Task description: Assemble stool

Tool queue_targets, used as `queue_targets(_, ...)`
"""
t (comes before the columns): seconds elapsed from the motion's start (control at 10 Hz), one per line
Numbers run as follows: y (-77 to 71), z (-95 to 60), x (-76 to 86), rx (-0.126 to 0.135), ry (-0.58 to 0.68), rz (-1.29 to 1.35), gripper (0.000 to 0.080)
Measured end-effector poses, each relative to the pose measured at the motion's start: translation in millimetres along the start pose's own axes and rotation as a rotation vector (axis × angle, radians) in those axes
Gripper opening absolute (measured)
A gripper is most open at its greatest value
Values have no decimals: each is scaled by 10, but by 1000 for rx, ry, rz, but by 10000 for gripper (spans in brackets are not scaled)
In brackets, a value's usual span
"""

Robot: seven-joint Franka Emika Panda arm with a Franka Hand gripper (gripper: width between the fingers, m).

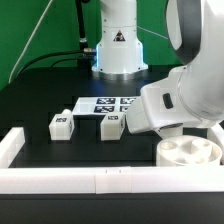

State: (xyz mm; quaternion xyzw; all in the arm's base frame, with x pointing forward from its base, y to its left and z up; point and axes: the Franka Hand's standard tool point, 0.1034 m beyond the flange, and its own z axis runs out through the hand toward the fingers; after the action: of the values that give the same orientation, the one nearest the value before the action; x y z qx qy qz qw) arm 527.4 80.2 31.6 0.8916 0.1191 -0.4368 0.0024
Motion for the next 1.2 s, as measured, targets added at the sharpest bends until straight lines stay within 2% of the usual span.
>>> queue_targets(0.1,0,6,2,0,-1,0,649)
queue_targets(0.2,-12,97,-14,-4,-48,39,649)
queue_targets(0.4,-26,174,112,-4,5,61,649)
queue_targets(0.5,-9,229,29,10,0,66,649)
queue_targets(0.7,-19,256,26,8,-3,63,649)
queue_targets(0.8,-19,256,27,8,-3,63,602)
queue_targets(0.9,-20,258,27,8,-4,63,602)
queue_targets(1.0,-20,260,28,7,-4,63,428)
queue_targets(1.1,-20,260,27,7,-4,62,428)
queue_targets(1.2,-20,260,27,8,-4,62,324)
